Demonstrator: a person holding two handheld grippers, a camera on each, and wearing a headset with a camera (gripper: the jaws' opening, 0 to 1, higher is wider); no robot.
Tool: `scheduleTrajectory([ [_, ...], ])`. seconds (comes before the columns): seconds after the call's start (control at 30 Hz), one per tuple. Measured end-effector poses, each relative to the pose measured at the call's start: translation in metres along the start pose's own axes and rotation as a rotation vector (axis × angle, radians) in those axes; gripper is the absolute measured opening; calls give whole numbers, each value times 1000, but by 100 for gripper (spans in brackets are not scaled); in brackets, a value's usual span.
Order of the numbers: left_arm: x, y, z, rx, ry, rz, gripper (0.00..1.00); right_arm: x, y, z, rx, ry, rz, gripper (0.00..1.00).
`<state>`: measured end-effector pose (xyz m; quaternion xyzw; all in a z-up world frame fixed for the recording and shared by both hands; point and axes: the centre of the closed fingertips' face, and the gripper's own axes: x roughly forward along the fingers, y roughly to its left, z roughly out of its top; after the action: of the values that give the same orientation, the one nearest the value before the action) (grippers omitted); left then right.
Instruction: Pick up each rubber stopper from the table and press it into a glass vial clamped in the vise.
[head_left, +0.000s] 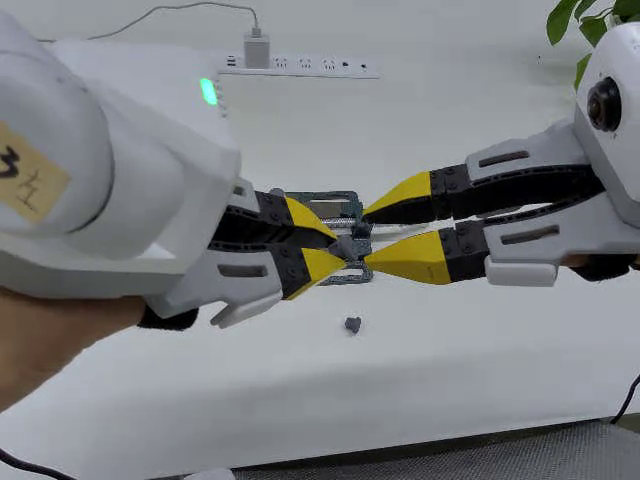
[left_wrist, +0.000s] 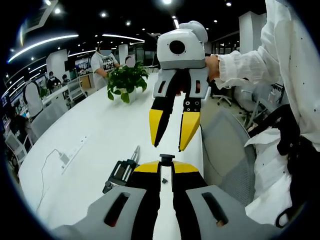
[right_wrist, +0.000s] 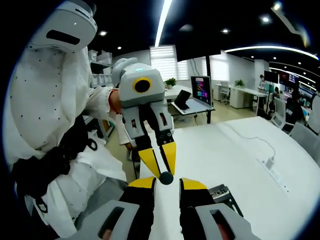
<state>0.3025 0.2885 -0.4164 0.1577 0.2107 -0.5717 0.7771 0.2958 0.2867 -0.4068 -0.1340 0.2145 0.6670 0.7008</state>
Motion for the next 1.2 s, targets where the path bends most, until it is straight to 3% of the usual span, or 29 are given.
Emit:
scheduleTrajectory([
  [1.2, 0, -9, 7, 39, -6, -35, 4, 2, 8, 0, -21, 0, 33, 8],
])
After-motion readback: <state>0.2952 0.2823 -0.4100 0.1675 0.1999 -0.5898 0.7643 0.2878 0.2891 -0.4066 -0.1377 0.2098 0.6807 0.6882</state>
